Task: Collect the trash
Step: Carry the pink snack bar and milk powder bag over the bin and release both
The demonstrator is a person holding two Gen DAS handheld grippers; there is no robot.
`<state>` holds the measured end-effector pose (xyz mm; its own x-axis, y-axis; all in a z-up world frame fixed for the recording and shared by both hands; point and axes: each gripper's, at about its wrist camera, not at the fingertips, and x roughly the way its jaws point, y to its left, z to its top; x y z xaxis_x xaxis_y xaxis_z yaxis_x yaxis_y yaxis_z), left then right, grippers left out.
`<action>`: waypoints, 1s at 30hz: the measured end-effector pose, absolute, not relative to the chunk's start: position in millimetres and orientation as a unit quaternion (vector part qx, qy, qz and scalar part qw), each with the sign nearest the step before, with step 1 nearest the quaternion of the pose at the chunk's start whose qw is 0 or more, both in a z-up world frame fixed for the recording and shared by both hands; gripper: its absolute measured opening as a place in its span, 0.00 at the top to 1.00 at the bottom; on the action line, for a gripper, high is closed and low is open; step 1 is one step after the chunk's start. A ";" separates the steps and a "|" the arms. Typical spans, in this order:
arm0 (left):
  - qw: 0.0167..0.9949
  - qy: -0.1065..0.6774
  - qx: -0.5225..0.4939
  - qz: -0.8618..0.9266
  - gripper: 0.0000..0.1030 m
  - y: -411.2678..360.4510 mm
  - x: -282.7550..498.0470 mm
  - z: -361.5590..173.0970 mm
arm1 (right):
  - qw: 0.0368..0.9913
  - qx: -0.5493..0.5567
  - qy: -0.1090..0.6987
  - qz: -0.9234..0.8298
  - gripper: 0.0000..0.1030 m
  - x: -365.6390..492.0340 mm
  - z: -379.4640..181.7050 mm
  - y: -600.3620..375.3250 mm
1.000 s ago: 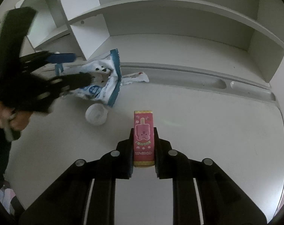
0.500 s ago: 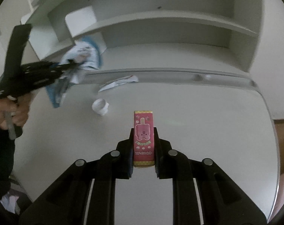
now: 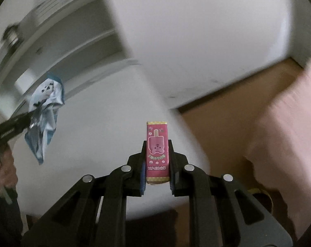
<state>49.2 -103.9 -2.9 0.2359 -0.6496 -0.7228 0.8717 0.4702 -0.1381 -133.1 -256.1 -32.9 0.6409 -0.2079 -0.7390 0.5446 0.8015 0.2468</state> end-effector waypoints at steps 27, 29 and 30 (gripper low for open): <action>0.542 0.448 0.315 -0.638 0.80 -372.3 -248.5 -216.9 | 0.695 0.445 0.378 -0.420 0.84 -442.4 -212.3 -367.3; 0.541 0.450 0.321 -0.634 0.80 -373.3 -250.3 -225.8 | 0.693 0.450 0.380 -0.416 0.84 -442.6 -219.7 -372.8; 0.540 0.451 0.324 -0.632 0.80 -375.7 -250.6 -226.2 | 0.691 0.453 0.381 -0.414 0.84 -441.9 -223.3 -373.8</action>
<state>-250.6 -375.7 -226.2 -0.2068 -0.3906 -0.8970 0.9753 -0.0097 -0.2206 -441.9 -373.8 -223.3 0.3667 -0.2275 -0.9021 0.9180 0.2457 0.3112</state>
